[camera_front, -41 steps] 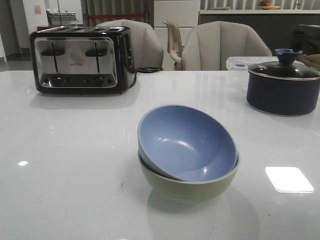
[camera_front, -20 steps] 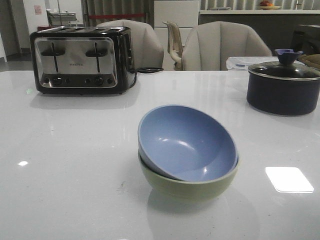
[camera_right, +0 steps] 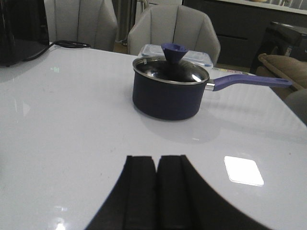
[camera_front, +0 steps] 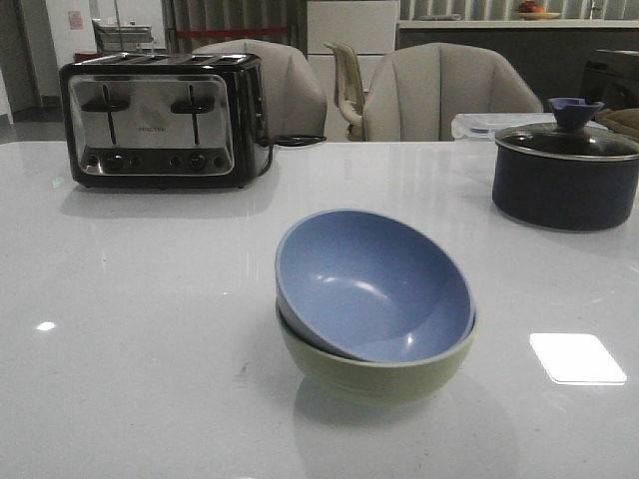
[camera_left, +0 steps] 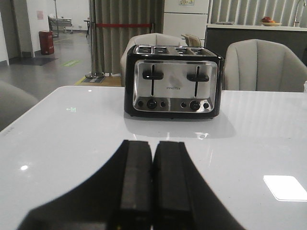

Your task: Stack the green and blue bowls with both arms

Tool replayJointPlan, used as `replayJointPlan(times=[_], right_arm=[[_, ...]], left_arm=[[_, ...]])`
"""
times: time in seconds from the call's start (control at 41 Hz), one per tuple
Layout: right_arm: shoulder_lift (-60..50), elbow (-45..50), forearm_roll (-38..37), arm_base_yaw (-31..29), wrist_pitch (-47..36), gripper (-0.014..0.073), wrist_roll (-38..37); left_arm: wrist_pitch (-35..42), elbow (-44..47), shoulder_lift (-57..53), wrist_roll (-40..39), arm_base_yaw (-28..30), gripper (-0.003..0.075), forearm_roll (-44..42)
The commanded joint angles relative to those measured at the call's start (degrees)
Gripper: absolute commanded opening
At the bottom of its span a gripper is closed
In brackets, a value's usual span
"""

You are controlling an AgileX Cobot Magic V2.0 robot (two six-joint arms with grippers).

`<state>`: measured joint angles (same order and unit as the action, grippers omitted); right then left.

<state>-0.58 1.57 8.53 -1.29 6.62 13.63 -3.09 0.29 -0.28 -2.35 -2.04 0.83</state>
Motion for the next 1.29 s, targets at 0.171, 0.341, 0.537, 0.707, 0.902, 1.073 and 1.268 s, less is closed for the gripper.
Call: replayJointPlan(times=[0.171,0.341,0.537,0.707,0.902,1.073,1.268], right_arm=[[-1.2,0.0,-0.2,-0.2,-7.4,0.0043,0.2],[-1.2,0.0,-4.4,-0.2,-9.0,0.0043,-7.1],[-1.2,0.0,-9.8,-0.2,-9.7,0.0043,-14.1],[-1.2,0.0,-9.7,-0.2,-9.7,0.0043,-14.1],[-1.2,0.0,-9.7,-0.2,-9.7,0.0043,-14.1],[-1.2,0.0,-9.7,-0.2,-9.7,0.0043,-14.1],[-1.2,0.0,-9.7,-0.2,-9.7,0.0043,-14.1]], left_arm=[[5.0,1.1,-1.2,-0.2,-0.4,0.0101,0.1],[5.0,1.1,-1.2,-0.2,-0.4,0.0101,0.1],[5.0,1.1,-1.2,-0.2,-0.4,0.0101,0.1],[5.0,1.1,-1.2,-0.2,-0.4,0.0101,0.1],[5.0,1.1,-1.2,-0.2,-0.4,0.0101,0.1],[5.0,1.1,-1.2,-0.2,-0.4,0.0101,0.1],[5.0,1.1,-1.2,-0.2,-0.4,0.0101,0.1]])
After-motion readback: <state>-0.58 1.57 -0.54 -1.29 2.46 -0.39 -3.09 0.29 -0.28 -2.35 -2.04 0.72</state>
